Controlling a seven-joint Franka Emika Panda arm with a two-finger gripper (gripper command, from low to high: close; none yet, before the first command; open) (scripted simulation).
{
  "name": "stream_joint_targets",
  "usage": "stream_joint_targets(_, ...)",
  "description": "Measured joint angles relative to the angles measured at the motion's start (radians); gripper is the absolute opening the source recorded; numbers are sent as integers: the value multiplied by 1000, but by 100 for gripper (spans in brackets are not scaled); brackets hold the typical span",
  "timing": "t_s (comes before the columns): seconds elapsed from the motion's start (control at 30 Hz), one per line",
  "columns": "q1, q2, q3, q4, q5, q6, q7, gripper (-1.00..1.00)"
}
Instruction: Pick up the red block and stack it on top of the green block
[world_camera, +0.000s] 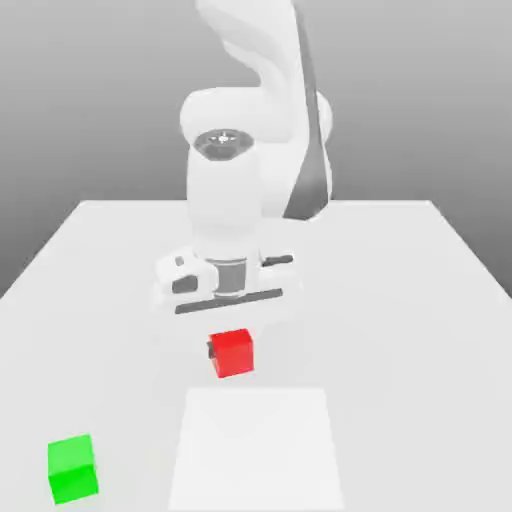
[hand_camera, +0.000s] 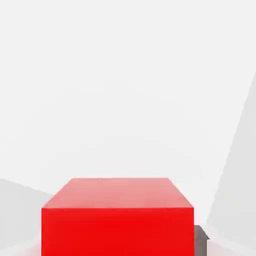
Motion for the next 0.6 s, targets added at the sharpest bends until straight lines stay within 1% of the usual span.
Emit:
stream_joint_targets(0.13, -6, 52, -24, 116, 114, -59, 57, -100)
stream_joint_targets(0.27, -49, 119, -54, 240, 165, -118, 163, -100)
stream_joint_targets(0.4, -100, 191, -81, 364, 164, -175, 304, -100)
stream_joint_targets(0.6, -138, 304, -159, 543, 109, -248, 551, -100)
